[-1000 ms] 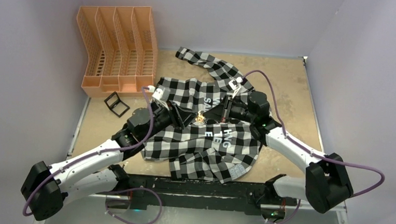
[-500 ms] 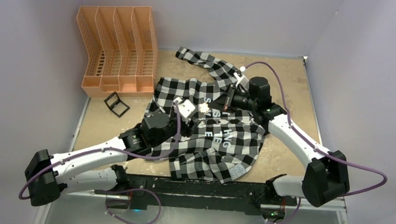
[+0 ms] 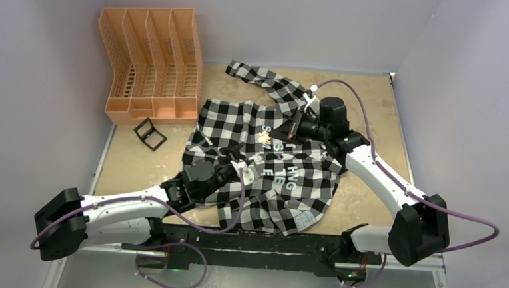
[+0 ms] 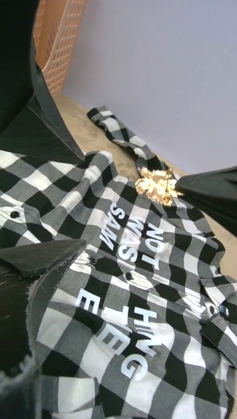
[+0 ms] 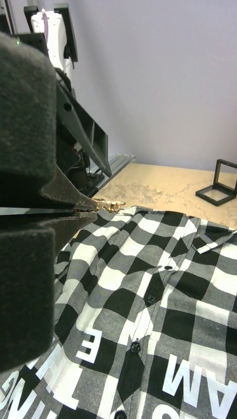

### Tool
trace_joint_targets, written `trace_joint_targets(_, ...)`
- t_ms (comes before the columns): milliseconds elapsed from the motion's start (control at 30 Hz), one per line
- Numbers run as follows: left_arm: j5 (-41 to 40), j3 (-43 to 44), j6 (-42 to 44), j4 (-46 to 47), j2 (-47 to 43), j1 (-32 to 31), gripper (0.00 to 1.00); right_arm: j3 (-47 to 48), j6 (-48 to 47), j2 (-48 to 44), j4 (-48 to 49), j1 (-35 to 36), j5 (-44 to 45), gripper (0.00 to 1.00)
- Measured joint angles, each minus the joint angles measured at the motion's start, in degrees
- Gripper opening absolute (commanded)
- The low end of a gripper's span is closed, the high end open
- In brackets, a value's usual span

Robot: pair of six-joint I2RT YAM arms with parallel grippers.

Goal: Remove the brooch from the garment

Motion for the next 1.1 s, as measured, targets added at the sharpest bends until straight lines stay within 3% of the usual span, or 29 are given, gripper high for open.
trace_joint_targets(267,0.2,-4.8,8.4,19.5,7.9,-2.1,0.56,0.0,1.8,0.0,-0.1,0.0,0.3,0.0)
trace_joint_targets(567,0.4,-5.0,12.6,33.2,14.0,-2.1,0.46,0.0,3.3,-1.0,-1.4,0.0,1.6,0.0)
trace_joint_targets(733,0.9,-4.7,14.9,34.5,16.1,-2.1,0.36,0.0,4.0,-2.2,-2.0,0.0,2.1,0.0)
trace_joint_targets(1100,1.6,-2.2,19.3,35.8,19.0,-2.1,0.32,0.0,5.2,-3.5,-3.2,0.0,4.5,0.0)
